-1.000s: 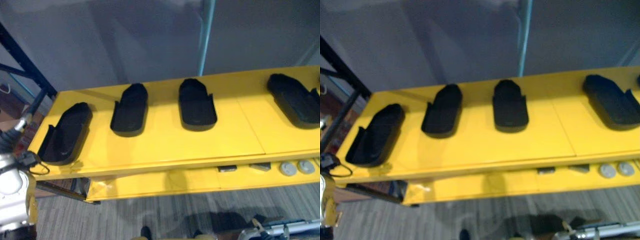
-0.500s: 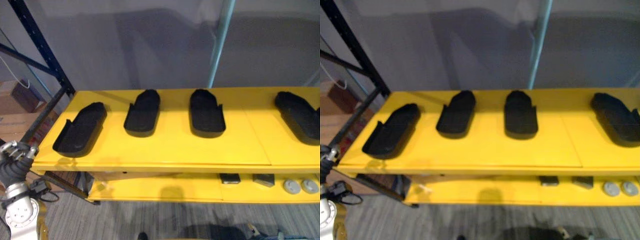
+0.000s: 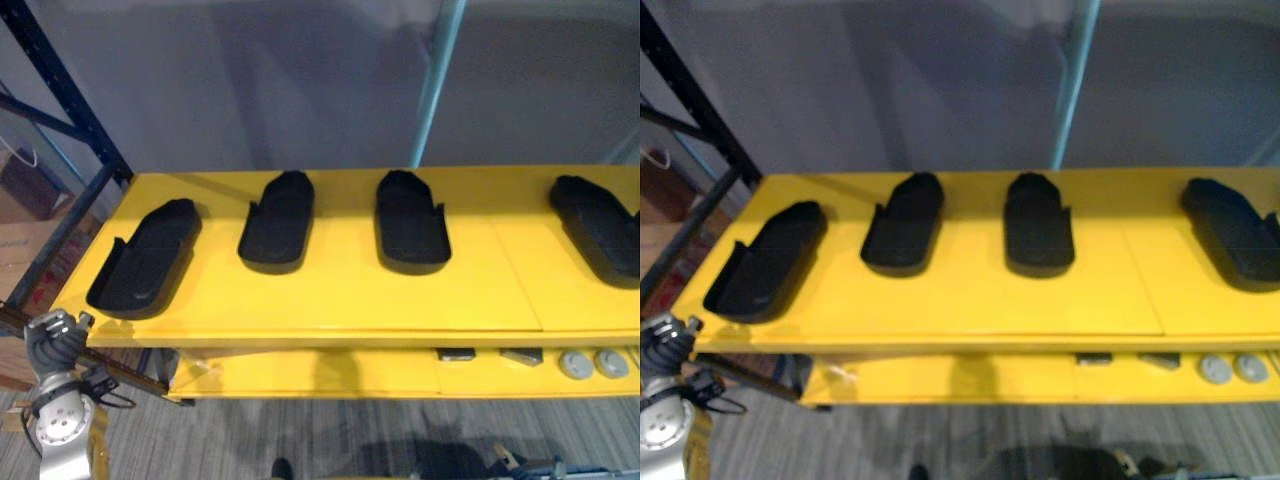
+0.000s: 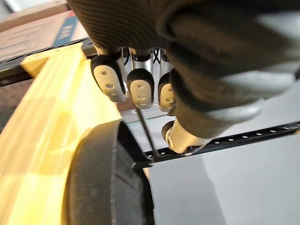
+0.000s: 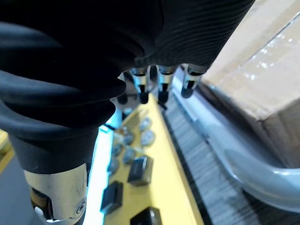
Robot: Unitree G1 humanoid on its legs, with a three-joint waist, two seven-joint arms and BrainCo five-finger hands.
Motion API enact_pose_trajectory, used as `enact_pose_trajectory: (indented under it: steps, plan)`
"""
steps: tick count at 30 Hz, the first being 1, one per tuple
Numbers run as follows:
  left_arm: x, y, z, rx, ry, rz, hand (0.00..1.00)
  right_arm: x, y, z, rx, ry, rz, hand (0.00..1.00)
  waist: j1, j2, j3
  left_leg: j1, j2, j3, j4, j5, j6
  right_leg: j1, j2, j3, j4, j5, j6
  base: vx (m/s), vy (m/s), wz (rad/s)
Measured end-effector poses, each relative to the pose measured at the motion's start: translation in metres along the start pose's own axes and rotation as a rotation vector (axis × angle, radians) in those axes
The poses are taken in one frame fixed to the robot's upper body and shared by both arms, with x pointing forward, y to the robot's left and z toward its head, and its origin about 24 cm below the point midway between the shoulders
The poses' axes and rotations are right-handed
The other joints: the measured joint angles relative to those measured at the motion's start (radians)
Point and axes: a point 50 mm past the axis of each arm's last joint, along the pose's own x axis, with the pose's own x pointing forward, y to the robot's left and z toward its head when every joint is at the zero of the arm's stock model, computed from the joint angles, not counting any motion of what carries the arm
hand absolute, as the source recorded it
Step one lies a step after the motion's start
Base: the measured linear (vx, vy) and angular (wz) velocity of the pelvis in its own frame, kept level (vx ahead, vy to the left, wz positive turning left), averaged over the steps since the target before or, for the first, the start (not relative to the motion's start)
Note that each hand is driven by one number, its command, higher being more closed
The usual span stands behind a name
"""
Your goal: Walk over and take plastic housings, then place them on the shelf
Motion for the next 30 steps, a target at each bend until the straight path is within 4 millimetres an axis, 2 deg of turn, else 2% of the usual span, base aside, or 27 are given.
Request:
enact_pose_trajectory:
  steps: [8,14,21,30]
  plan:
    - [0.015,-0.003,0.003,-0.028,0.010,-0.009,1.00,0.001,-0.001,0.000,-0.001,-0.002,0.000,0.00,-0.005,0.001,0.026,0.012,0.000,0.027,0.000,-0.012,-0.002,-0.004,-0.001,0.028,-0.001,0.001,-0.001,0.01,0.006,-0.11]
    - [0.020,-0.007,-0.001,0.001,0.039,-0.034,1.00,0.003,-0.002,0.003,-0.013,-0.018,0.003,0.00,-0.009,0.012,0.033,0.012,0.001,0.039,0.001,-0.016,-0.006,-0.006,0.001,0.041,-0.003,0.001,-0.002,0.04,-0.006,-0.05]
    - [0.032,-0.005,-0.001,0.020,0.060,-0.031,1.00,0.010,-0.005,0.011,-0.022,-0.047,-0.001,0.00,-0.030,0.025,0.046,0.014,0.003,0.054,0.001,-0.016,-0.006,-0.020,0.001,0.056,0.012,0.000,-0.003,-0.02,0.006,-0.05]
    - [0.031,-0.010,-0.006,0.031,0.078,-0.044,1.00,0.011,-0.004,0.013,-0.034,-0.059,0.007,0.00,-0.031,0.028,0.059,0.014,0.002,0.067,0.001,-0.016,-0.005,-0.037,0.001,0.072,0.024,0.000,-0.002,-0.02,0.005,-0.05]
